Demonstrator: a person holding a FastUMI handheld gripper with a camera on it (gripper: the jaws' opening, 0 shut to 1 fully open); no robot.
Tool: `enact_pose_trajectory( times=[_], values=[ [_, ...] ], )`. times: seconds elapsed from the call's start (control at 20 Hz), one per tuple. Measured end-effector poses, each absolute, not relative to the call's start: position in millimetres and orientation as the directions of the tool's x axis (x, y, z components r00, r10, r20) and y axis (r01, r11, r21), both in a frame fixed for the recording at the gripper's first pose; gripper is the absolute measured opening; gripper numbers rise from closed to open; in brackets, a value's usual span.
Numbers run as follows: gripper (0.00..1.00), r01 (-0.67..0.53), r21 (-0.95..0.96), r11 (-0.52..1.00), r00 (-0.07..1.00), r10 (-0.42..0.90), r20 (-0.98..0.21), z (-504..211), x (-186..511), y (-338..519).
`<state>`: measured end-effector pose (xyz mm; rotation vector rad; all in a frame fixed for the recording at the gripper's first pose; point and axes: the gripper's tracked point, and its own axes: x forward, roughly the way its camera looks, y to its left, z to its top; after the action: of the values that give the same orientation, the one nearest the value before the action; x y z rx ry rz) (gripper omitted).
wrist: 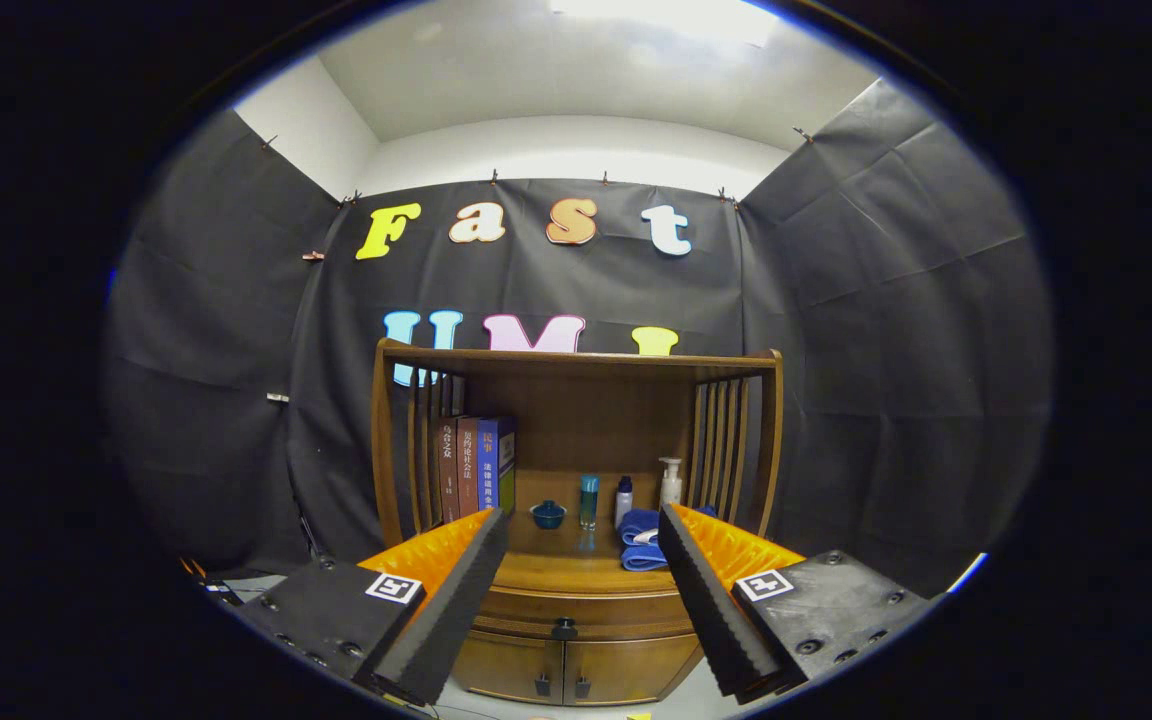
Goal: Pull open the drawer, take out the items inside it, and place them on the countertop above the cabinet.
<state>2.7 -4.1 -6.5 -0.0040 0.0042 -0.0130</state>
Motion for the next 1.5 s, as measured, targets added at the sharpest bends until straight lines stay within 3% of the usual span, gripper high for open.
enact_pose_trajectory(
  times=[0.85,1.5],
  values=[
    [0.98,0.020,0.007,1.000,0.999,-0.020,-0.047,-34,16,-10],
    [0.99,0.023,0.036,0.999,0.965,-0.013,-0.262,-177,96,1]
  ],
)
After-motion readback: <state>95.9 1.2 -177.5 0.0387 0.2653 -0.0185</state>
